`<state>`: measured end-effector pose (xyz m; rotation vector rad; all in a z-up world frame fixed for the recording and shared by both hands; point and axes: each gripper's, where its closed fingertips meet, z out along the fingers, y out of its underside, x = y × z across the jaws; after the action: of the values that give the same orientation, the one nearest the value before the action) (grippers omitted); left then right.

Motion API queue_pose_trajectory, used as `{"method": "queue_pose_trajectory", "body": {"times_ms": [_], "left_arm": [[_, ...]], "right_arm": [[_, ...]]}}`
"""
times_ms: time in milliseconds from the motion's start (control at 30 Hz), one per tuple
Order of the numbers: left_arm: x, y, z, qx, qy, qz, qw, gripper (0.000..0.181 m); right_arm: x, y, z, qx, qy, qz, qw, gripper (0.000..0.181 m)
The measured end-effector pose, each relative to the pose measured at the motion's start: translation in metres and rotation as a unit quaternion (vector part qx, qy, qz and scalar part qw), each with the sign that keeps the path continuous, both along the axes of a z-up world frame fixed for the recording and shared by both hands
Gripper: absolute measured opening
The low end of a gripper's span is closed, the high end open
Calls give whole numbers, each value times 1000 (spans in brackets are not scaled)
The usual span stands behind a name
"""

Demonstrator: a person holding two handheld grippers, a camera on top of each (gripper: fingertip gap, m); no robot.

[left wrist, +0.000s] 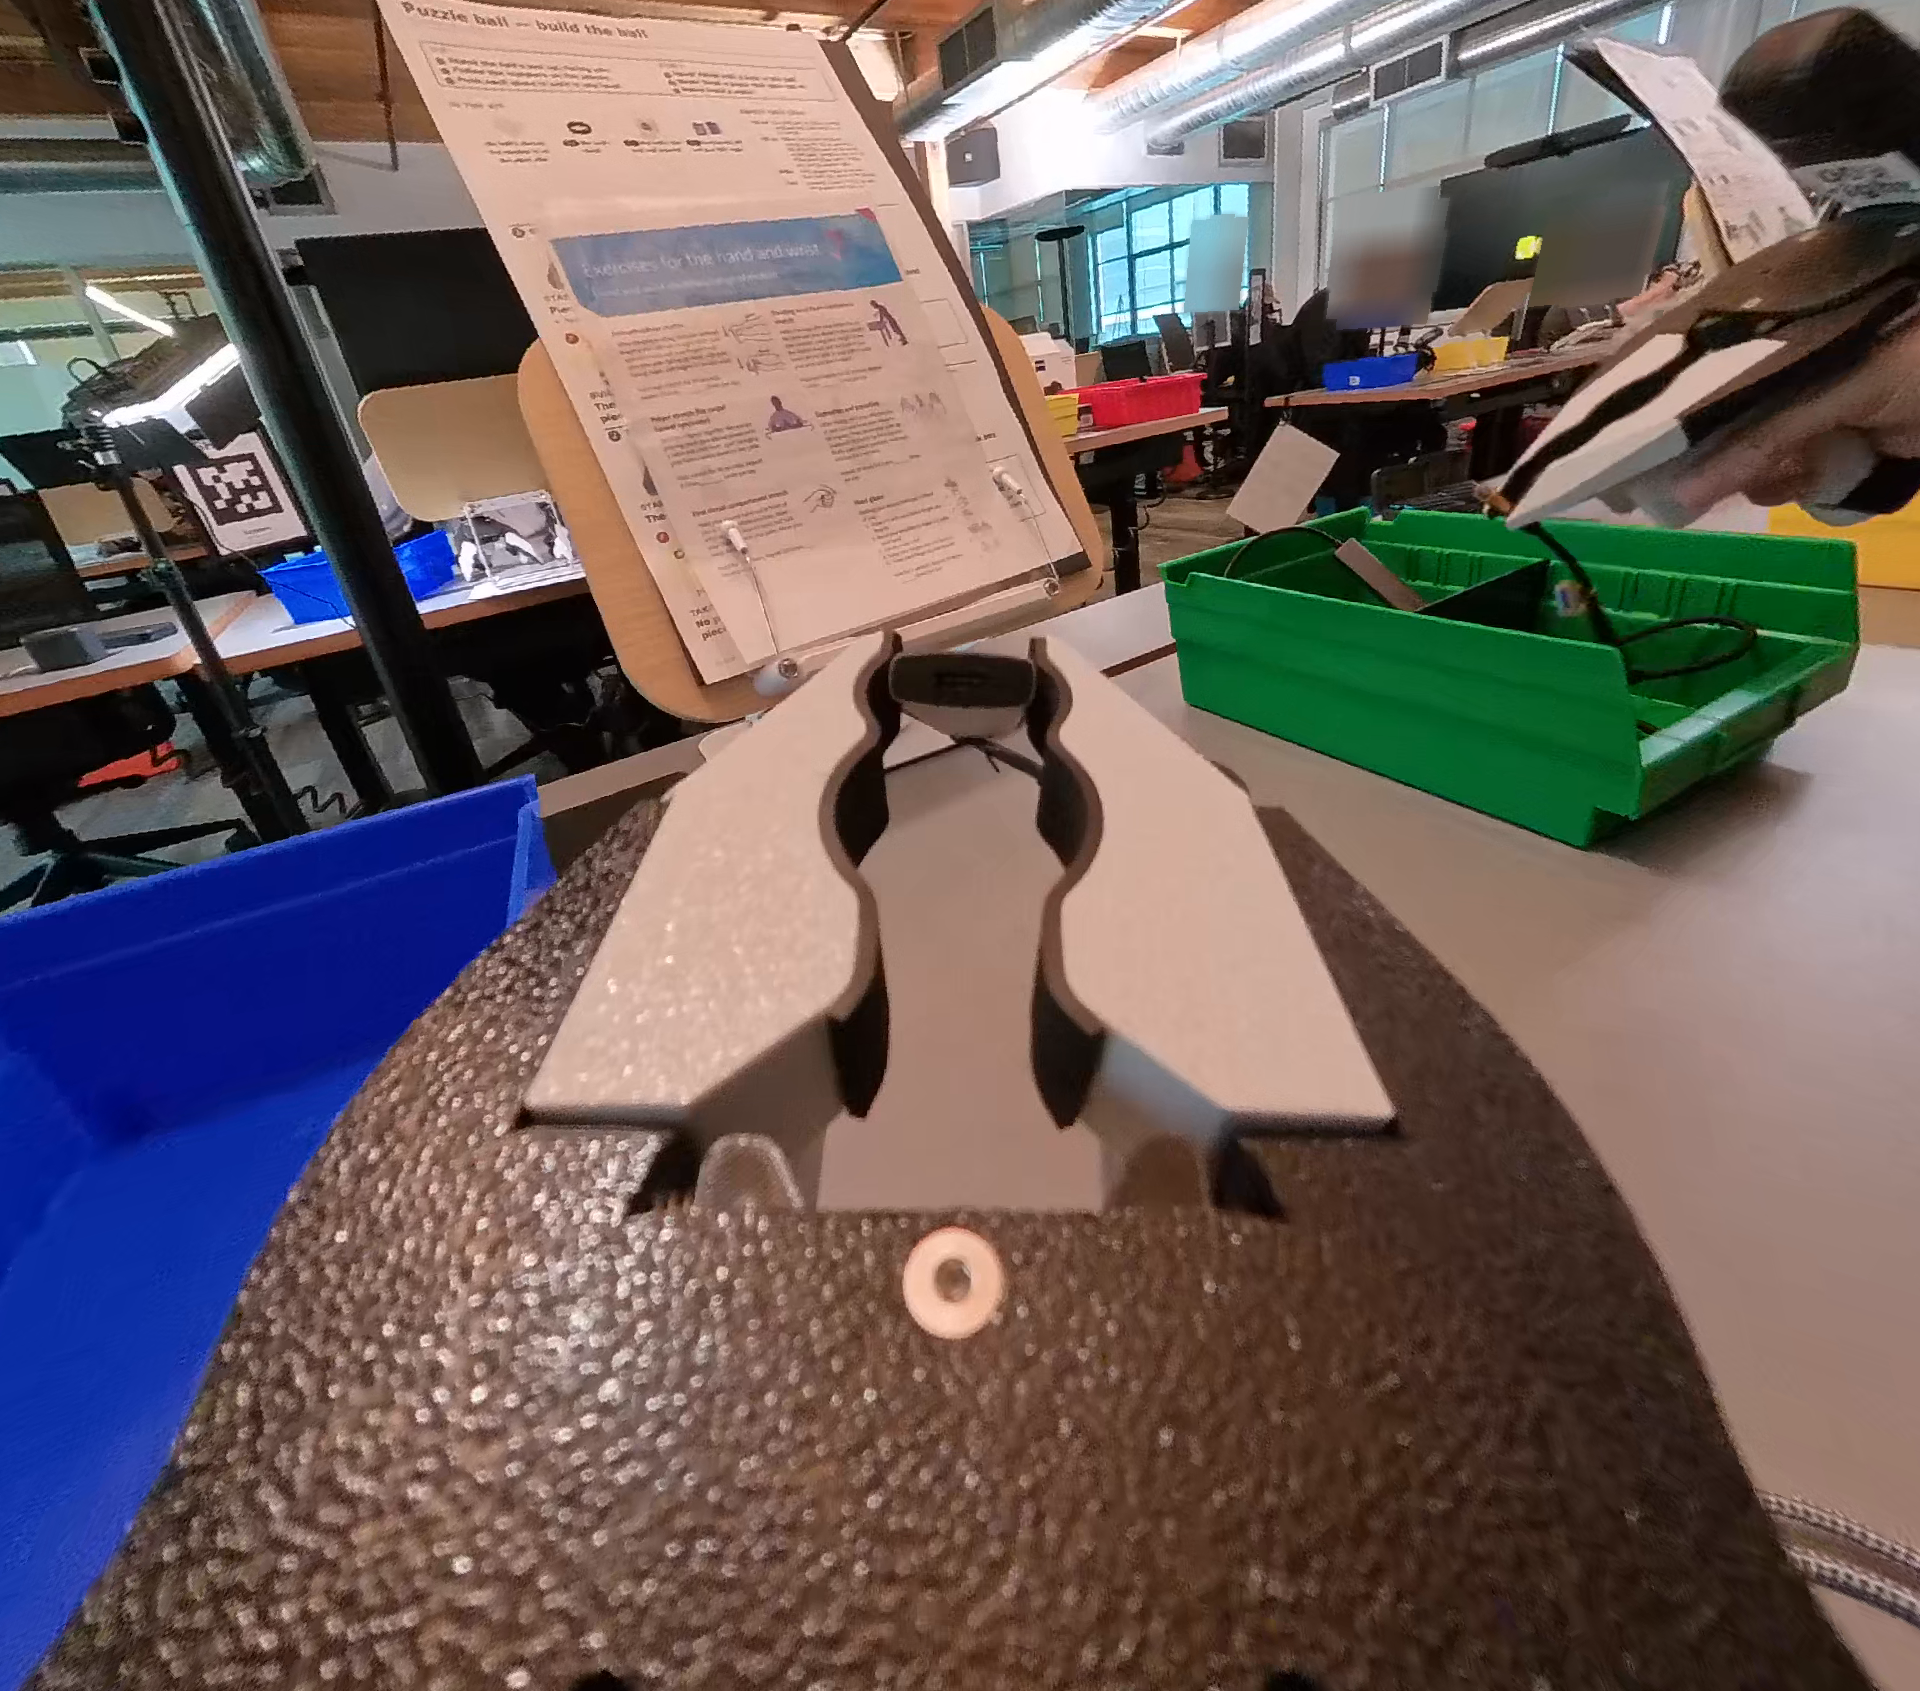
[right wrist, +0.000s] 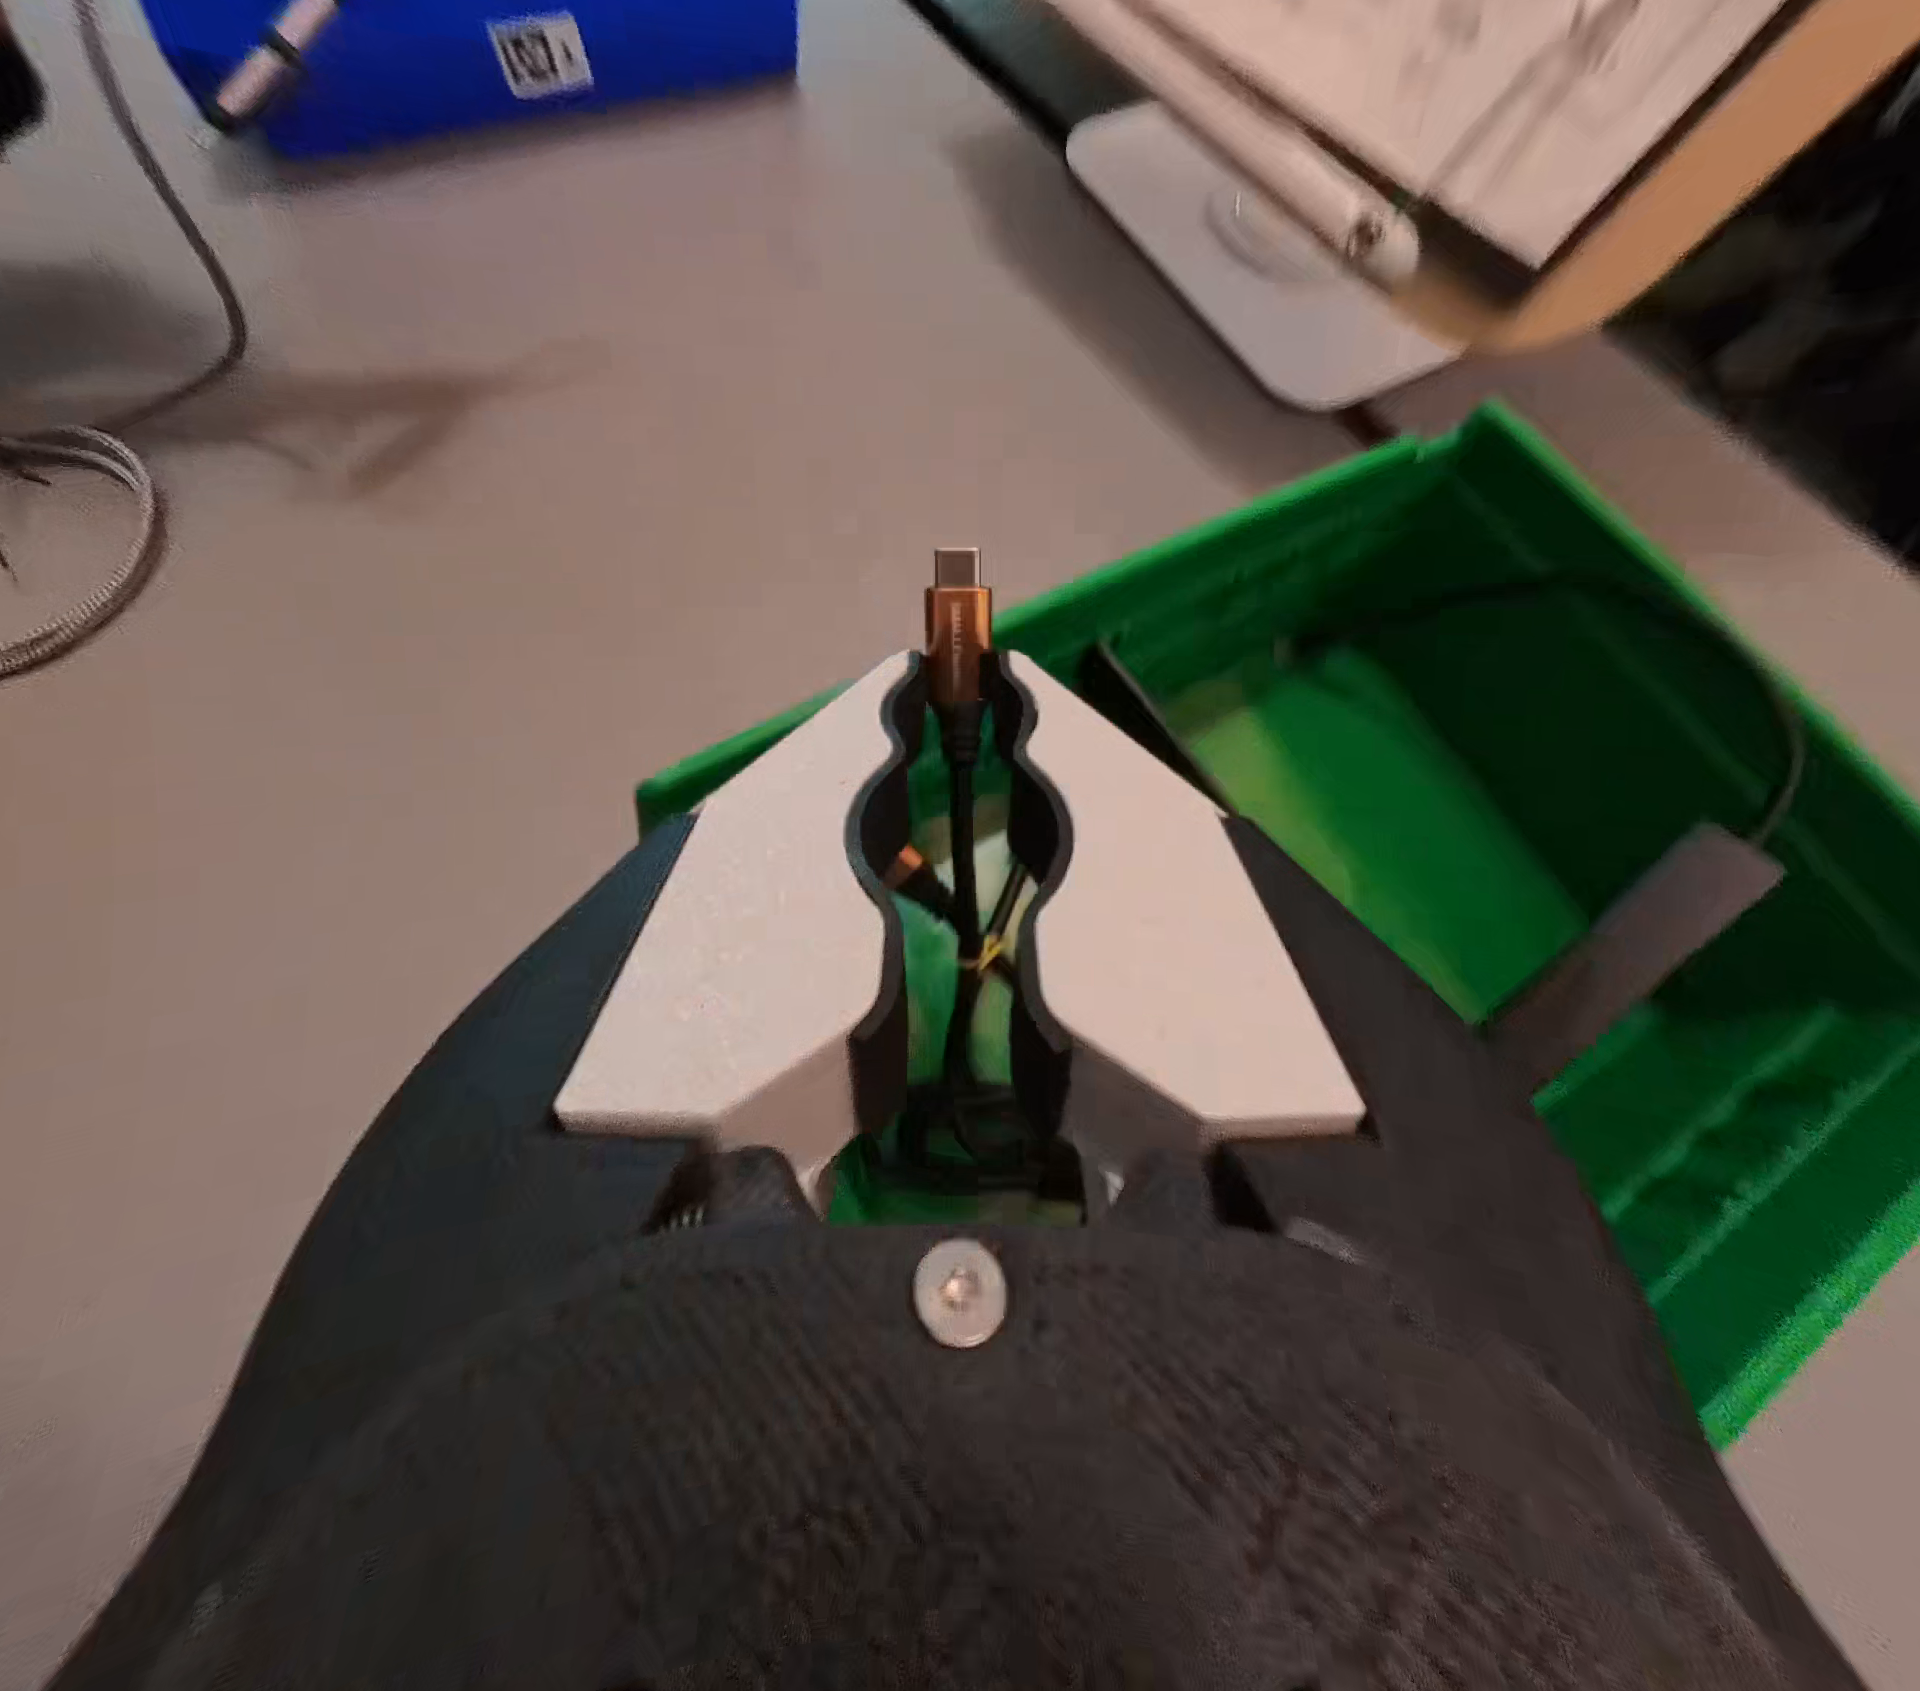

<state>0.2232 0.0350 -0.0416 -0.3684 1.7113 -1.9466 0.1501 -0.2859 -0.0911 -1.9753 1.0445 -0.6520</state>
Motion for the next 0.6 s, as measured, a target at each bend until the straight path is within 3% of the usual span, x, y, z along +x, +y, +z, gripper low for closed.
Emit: {"method": "queue_pose_trajectory", "body": {"times_ms": [233,300,367,500,600], "left_arm": [[-3,-7,-5,10,2,-11,1000,22],[-3,-9,-7,14,4,-15,1000,22],[-4,-11,-8,13,6,-17,1000,22],[-4,-13,-11,18,8,-18,1000,22],[-4,-12,-10,17,8,-17,1000,22]], "right_arm": [[-5,-11,-23,-32,86,-39,995,13],[-14,-14,-42,-81,134,-37,987,27],[-17,-27,-60,-163,149,-51,974,19],[-11,-29,-75,-222,140,-64,963,5],[-7,-29,-76,-240,124,-70,960,26]]}}
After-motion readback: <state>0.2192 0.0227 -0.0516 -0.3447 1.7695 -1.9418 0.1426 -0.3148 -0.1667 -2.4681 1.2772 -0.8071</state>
